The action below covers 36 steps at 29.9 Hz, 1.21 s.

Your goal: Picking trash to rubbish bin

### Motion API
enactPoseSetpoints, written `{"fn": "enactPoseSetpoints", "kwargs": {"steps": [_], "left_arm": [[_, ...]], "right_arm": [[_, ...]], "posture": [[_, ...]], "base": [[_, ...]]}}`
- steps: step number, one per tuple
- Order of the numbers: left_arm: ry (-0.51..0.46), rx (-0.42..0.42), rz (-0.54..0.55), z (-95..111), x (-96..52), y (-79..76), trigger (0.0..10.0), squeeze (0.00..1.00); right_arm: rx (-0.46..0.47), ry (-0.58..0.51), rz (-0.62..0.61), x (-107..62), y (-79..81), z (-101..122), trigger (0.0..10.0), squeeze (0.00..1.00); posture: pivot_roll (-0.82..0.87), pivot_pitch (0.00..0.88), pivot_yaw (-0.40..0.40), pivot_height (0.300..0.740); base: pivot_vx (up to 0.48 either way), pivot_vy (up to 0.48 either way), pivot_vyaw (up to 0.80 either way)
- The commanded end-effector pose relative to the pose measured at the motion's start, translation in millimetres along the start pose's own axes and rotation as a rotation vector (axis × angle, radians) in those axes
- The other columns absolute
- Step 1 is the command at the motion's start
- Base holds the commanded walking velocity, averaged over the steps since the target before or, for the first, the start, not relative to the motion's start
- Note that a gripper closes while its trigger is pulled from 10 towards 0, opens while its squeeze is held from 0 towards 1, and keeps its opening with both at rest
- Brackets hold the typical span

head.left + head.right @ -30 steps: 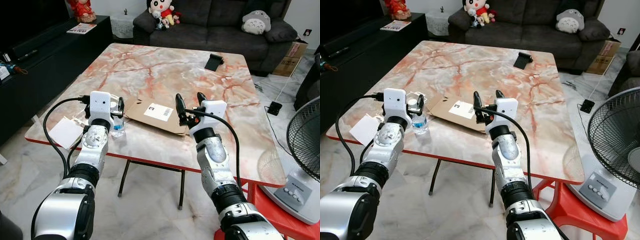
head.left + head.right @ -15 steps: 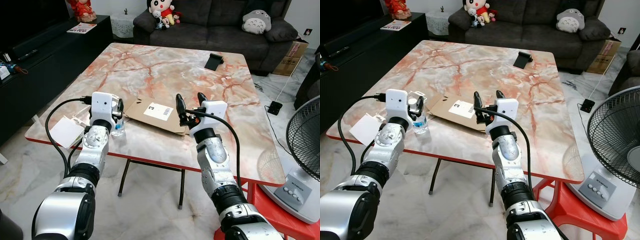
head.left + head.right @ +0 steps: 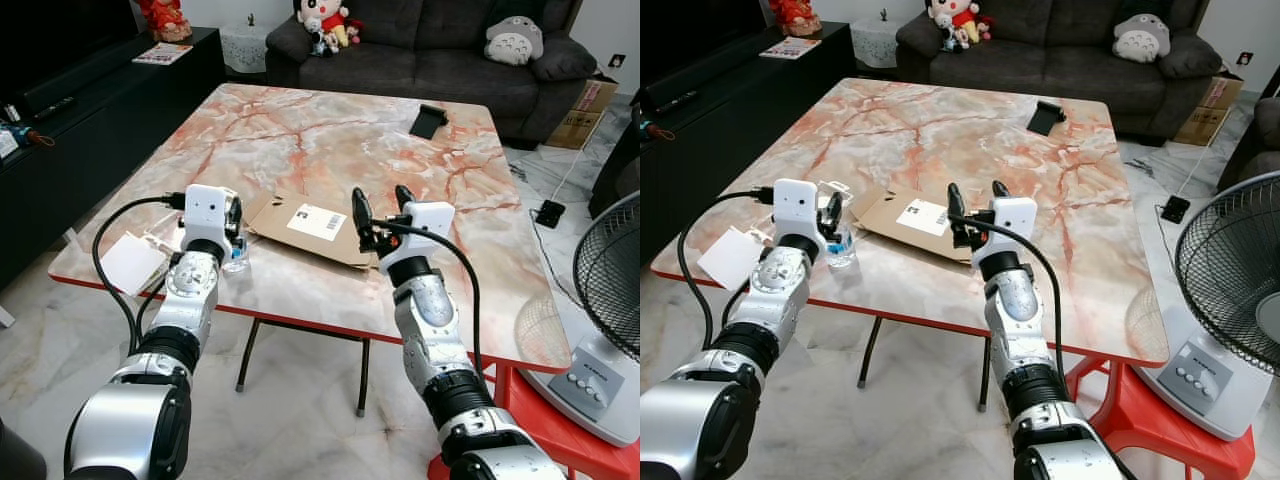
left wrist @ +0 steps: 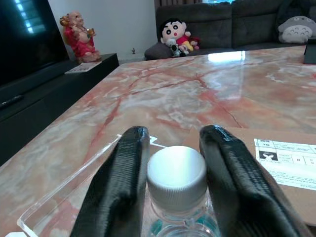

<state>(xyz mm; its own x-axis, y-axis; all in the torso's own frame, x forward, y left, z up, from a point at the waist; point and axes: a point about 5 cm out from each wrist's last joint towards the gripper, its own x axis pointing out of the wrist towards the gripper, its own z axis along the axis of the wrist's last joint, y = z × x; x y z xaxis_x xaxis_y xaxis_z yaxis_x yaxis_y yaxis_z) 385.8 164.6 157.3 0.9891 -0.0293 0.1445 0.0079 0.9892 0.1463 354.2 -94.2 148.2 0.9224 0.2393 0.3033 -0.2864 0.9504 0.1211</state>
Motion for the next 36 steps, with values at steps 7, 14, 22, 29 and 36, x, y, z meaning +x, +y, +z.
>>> {"fn": "enactPoseSetpoints", "kwargs": {"steps": [7, 14, 22, 29, 36], "left_arm": [[0.002, 0.008, -0.014, 3, 2.9, -2.7, 0.0, 0.0], [0.01, 0.012, -0.011, -1, 0.3, -4.5, 0.0, 0.0], [-0.113, -0.043, 0.025, 15, 0.7, -3.9, 10.0, 0.0], [-0.194, -0.048, 0.045, 22, -4.3, -5.2, 10.0, 0.0], [-0.219, -0.007, 0.029, 21, -10.2, -8.4, 10.0, 0.0]], "right_arm": [[-0.005, 0.001, 0.009, 1.2, 1.2, 2, 10.0, 0.0], [-0.004, 0.007, 0.008, 0.8, 1.6, 0, 10.0, 0.0], [-0.003, -0.003, 0.003, 1.7, 1.2, 2, 10.0, 0.0], [0.003, -0.025, -0.001, 2.6, 0.9, 6, 10.0, 0.0], [0.006, -0.069, -0.029, 4.6, -2.6, 13, 10.0, 0.0]], "posture": [[-0.03, 0.024, -0.011, 0.74], [-0.03, 0.025, -0.012, 0.74], [-0.03, 0.023, -0.011, 0.74], [-0.03, 0.023, -0.011, 0.74], [-0.04, 0.011, -0.006, 0.74]], "base": [[0.0, 0.0, 0.0], [0.0, 0.0, 0.0], [0.0, 0.0, 0.0], [0.0, 0.0, 0.0], [0.0, 0.0, 0.0]]}}
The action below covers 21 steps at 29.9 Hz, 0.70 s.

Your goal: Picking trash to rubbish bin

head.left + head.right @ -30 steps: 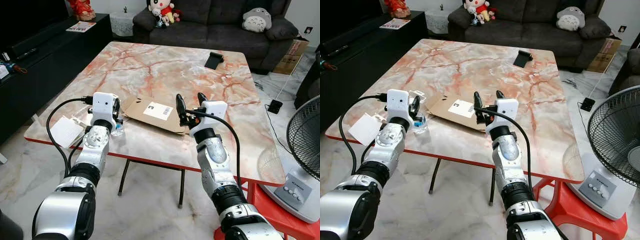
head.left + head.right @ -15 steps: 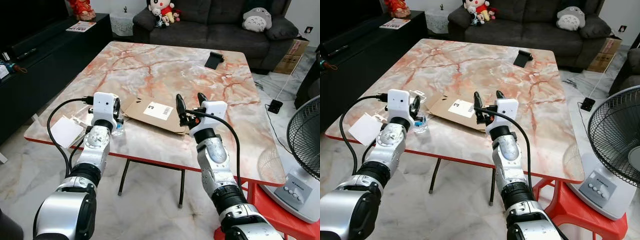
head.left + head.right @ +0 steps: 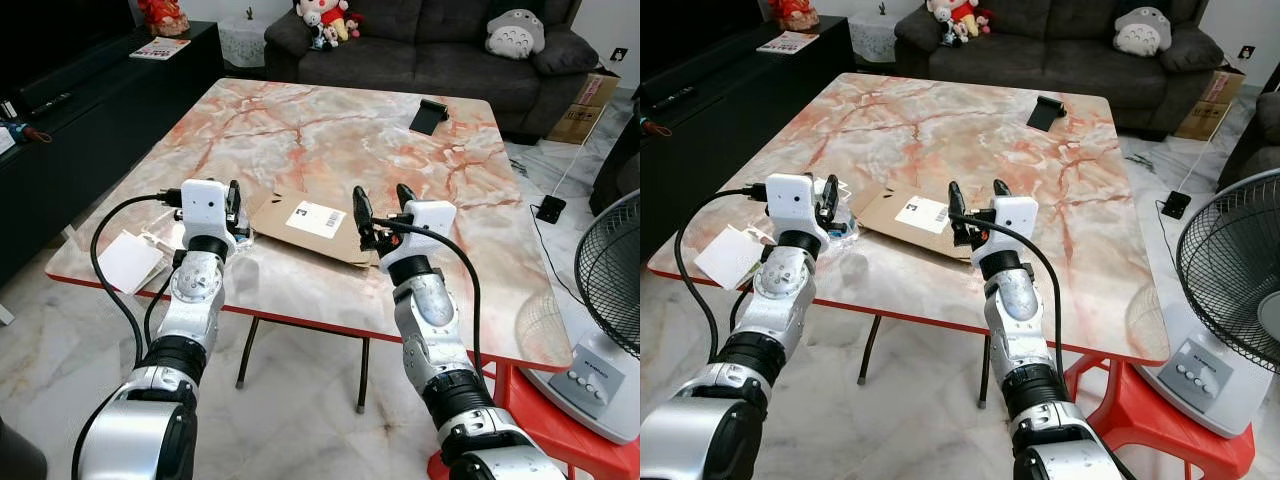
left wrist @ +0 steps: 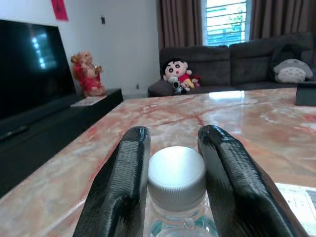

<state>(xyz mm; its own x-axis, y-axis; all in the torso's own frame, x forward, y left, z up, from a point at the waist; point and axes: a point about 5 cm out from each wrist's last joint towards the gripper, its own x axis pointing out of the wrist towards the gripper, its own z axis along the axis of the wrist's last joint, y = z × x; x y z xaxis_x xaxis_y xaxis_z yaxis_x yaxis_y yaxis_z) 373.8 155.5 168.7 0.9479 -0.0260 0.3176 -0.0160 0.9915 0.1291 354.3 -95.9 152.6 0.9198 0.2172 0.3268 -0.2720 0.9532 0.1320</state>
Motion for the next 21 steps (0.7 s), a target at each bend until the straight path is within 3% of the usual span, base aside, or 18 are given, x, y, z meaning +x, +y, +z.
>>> {"fn": "enactPoseSetpoints", "kwargs": {"steps": [1, 7, 21], "left_arm": [[-0.043, 0.004, 0.002, 7, 0.9, -0.6, 10.0, 0.0], [-0.063, 0.019, 0.014, 11, 2.5, 3.9, 10.0, 0.0], [-0.1, 0.038, 0.006, 20, 4.7, 3.3, 10.0, 0.0]], "right_arm": [[0.0, -0.044, -0.015, 4.1, -2.4, 9, 10.0, 0.0], [-0.003, -0.072, -0.038, 4.1, -8.2, 14, 10.0, 0.0], [0.004, -0.075, -0.03, 3.5, -3.5, 12, 10.0, 0.0]], "posture": [[-0.04, 0.01, -0.006, 0.74], [-0.04, 0.004, -0.005, 0.74], [-0.04, 0.0, 0.0, 0.74]], "base": [[-0.247, 0.0, 0.0], [-0.256, 0.0, 0.0], [-0.259, 0.0, 0.0]]}}
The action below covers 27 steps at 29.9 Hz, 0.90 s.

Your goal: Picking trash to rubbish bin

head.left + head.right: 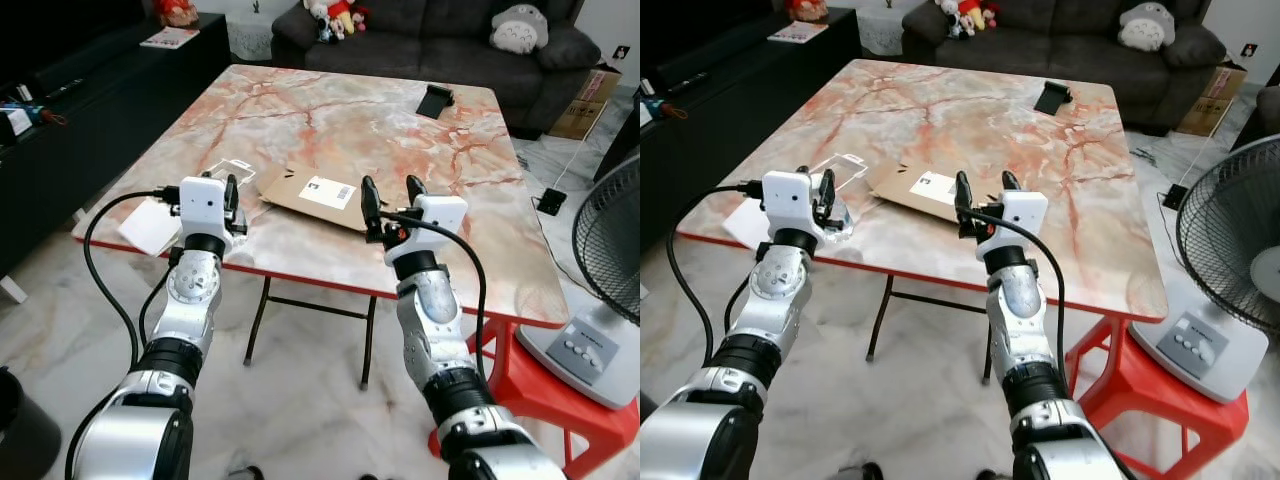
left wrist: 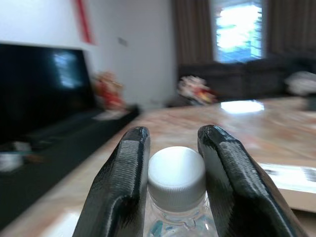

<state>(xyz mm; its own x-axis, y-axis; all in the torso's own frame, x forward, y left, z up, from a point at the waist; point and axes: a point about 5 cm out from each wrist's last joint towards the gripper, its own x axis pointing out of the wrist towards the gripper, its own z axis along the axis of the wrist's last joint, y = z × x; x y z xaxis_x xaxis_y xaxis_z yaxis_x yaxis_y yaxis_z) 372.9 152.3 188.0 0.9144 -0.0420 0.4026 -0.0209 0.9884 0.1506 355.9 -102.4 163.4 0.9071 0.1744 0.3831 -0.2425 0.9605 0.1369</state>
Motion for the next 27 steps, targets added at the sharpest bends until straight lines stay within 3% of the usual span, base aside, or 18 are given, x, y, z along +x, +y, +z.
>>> {"fn": "enactPoseSetpoints", "kwargs": {"steps": [1, 14, 23, 27], "left_arm": [[-0.007, 0.018, 0.004, 1, -0.3, 3.9, 10.0, 0.0], [0.028, 0.027, -0.005, -6, -4.8, 4.4, 10.0, 0.0], [0.179, 0.05, 0.008, -39, -26.5, 11.2, 10.0, 0.0], [0.33, 0.019, 0.026, -67, -48.6, 15.4, 10.0, 0.0]], "right_arm": [[0.008, -0.01, 0.0, 0.3, 1.5, 1, 10.0, 0.0], [0.003, 0.005, -0.006, -2.6, -0.6, -2, 10.0, 0.0], [-0.016, 0.158, -0.033, -25.5, -12.5, -33, 10.0, 0.0], [-0.019, 0.291, -0.063, -47.6, -22.3, -57, 10.0, 0.0]], "posture": [[-0.04, 0.0, 0.0, 0.74], [-0.04, 0.0, 0.001, 0.74], [-0.04, 0.0, -0.005, 0.74], [-0.04, 0.0, -0.01, 0.74]], "base": [[-0.251, 0.0, 0.0], [-0.226, 0.0, 0.0], [0.0, 0.0, 0.0], [0.0, 0.0, 0.0]]}}
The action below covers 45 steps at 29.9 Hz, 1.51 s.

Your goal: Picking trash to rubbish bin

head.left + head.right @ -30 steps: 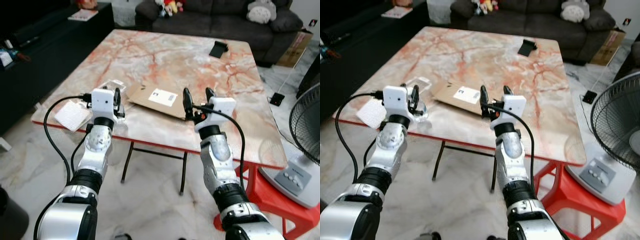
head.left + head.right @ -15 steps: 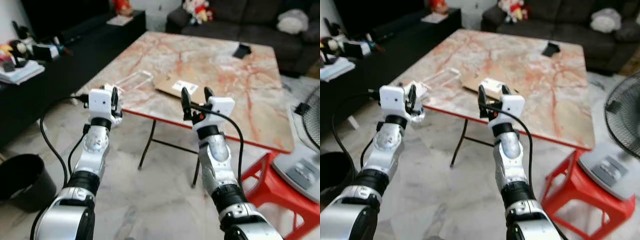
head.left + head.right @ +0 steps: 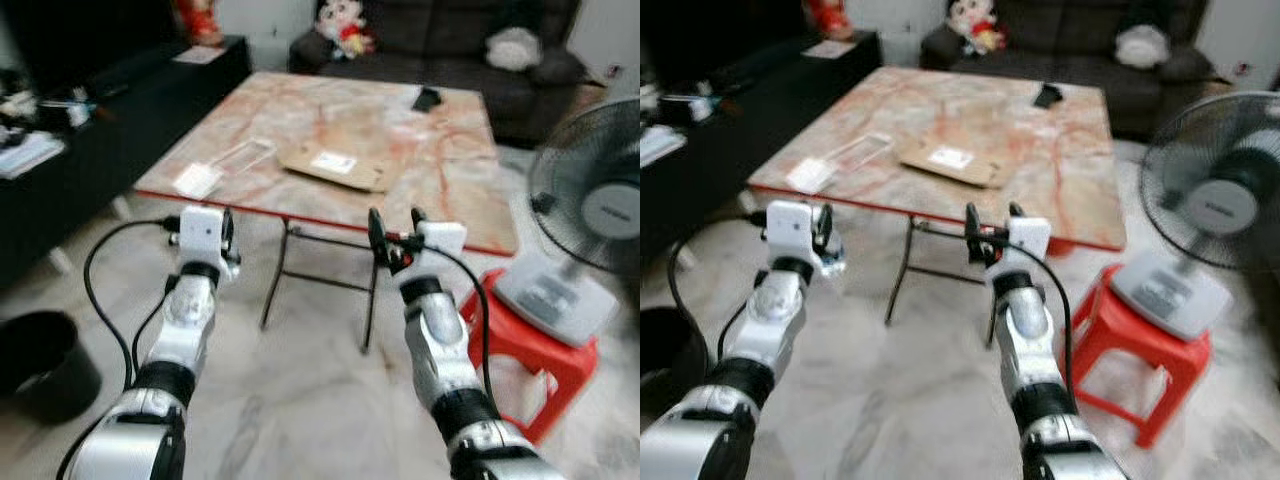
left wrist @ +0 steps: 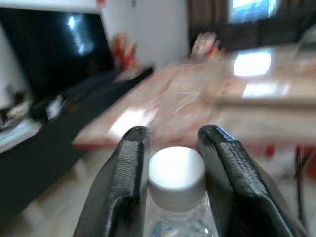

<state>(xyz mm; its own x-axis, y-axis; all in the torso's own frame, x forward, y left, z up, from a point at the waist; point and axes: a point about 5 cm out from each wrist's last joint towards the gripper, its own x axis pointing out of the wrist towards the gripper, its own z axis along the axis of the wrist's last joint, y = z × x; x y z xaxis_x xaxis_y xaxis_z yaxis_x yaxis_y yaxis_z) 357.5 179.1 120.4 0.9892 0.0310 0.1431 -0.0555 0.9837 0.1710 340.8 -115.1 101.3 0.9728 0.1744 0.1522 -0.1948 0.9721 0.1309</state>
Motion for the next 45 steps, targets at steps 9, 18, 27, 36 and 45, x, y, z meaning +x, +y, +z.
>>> {"fn": "enactPoseSetpoints", "kwargs": {"steps": [9, 18, 27, 36, 45], "left_arm": [[0.324, 0.023, 0.0, -66, -39.1, 6.1, 10.0, 0.0], [0.623, 0.038, 0.032, -119, -93.1, 16.8, 10.0, 0.0], [0.709, 0.035, 0.037, -133, -111.7, 16.7, 10.0, 0.0], [0.872, 0.027, 0.075, -155, -149.1, 23.2, 10.0, 0.0], [0.908, 0.038, 0.085, -160, -158.2, 23.7, 10.0, 0.0]], "right_arm": [[-0.006, 0.399, -0.114, -57.9, -33.0, -74, 10.0, 0.0], [0.013, 0.792, -0.264, -146.1, -57.4, -130, 10.0, 0.0], [0.03, 0.915, -0.306, -179.9, -58.5, -144, 10.0, 0.0], [0.023, 0.961, -0.303, -186.9, -55.9, -148, 10.0, 0.0], [0.018, 0.948, -0.312, -187.0, -56.5, -147, 10.0, 0.0]], "posture": [[-0.04, 0.005, -0.013, 0.74], [-0.04, 0.015, -0.018, 0.74], [-0.04, 0.022, -0.018, 0.74], [-0.04, 0.026, -0.017, 0.74], [-0.04, 0.028, -0.018, 0.74]], "base": [[0.0, 0.0, 0.0], [0.0, 0.0, 0.0], [0.0, 0.0, 0.0], [0.0, 0.0, 0.0], [0.0, 0.0, 0.65]]}}
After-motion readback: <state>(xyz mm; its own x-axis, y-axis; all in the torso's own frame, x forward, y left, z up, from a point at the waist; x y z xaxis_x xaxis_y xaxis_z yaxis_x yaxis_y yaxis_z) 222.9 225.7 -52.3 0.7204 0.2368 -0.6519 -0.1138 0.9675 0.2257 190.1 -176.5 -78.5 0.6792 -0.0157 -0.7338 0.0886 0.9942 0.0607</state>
